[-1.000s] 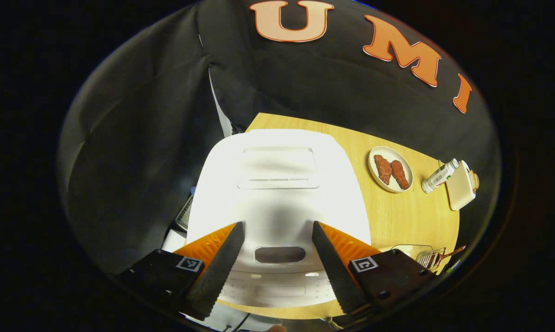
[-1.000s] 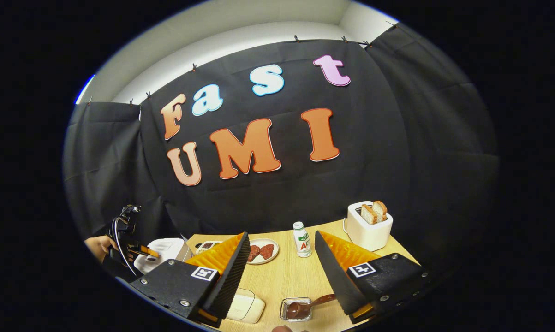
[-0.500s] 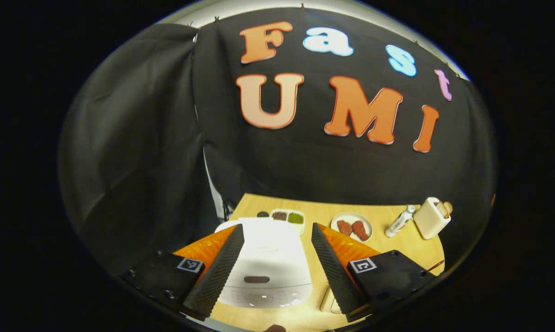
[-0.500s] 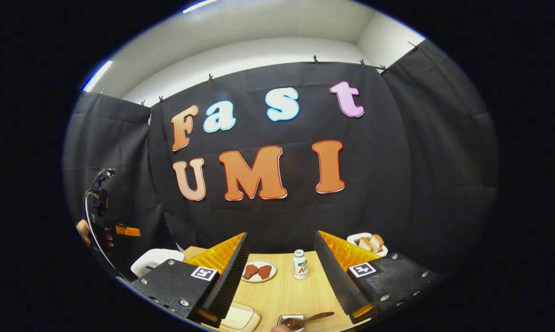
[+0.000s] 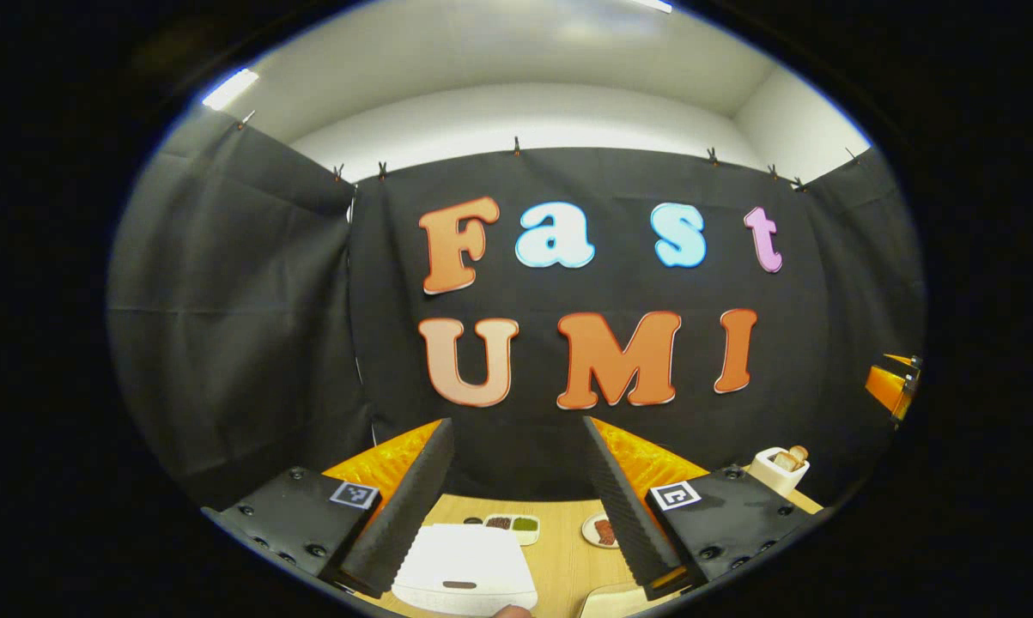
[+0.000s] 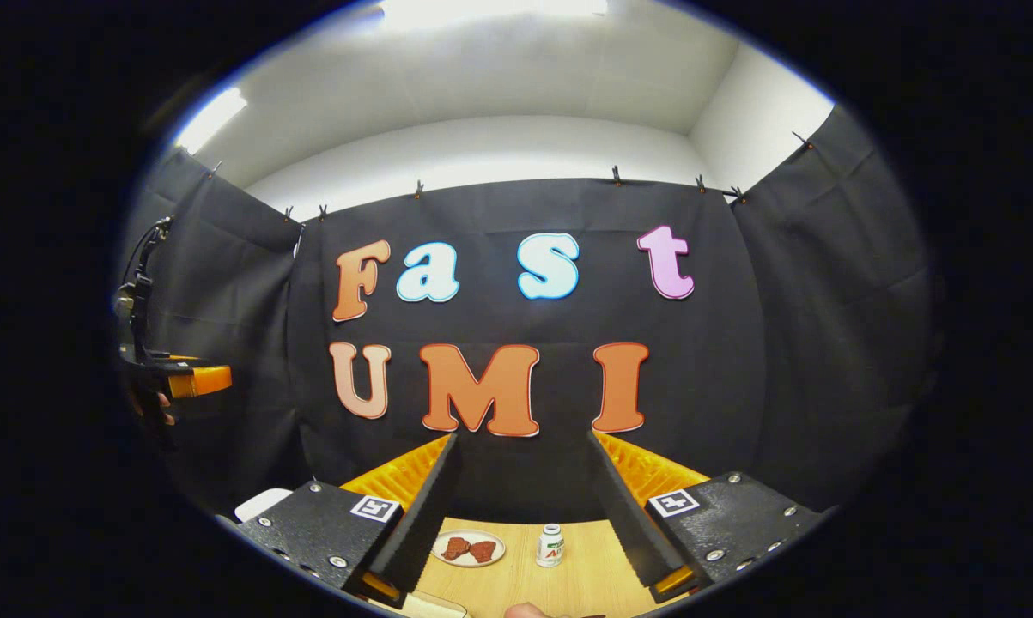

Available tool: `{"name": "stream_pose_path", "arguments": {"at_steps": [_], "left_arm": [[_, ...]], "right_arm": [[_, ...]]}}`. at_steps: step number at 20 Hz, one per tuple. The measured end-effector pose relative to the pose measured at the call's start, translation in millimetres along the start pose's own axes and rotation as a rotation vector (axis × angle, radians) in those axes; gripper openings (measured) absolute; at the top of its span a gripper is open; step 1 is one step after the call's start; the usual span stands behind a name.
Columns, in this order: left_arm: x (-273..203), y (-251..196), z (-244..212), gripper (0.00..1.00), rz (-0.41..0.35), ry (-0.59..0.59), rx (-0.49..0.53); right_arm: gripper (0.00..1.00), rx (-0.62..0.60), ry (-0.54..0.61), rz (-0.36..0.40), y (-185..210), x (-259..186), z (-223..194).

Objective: Close the left gripper, press the button to open the rice cooker; take a wooden spoon from the chopstick holder with the right hand, scoop a spoonful of rice and pour it into the rice cooker, then put the wooden spoon back into the chopstick holder.

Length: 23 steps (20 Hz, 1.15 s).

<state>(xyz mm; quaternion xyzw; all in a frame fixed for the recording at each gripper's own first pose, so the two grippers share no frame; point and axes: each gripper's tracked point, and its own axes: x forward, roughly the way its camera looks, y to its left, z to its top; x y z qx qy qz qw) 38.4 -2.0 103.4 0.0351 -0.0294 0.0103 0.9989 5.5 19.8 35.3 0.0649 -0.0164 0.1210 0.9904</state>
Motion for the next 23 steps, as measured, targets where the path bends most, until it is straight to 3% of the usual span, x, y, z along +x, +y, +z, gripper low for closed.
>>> {"name": "stream_pose_path", "arguments": {"at_steps": [4, 8, 22, 23], "left_arm": [[-26.0, -19.6, 19.1, 1.00, -0.007, -0.142, 0.026], [-36.3, -27.1, 12.8, 1.00, 0.004, -0.182, 0.049], [-22.3, -16.7, -17.8, 1.00, 0.012, -0.055, -0.059], [-21.3, -18.0, -19.1, 1.00, 0.009, -0.054, -0.061]], "right_arm": [[0.90, -0.010, -0.056, 0.010, 5.4, -2.7, 6.5], [0.90, -0.003, -0.029, 0.023, 12.0, -1.5, -9.9], [0.90, -0.010, 0.007, 0.037, 18.9, 5.0, -31.4], [0.97, -0.009, 0.007, 0.038, 19.1, 4.9, -31.7]]}}
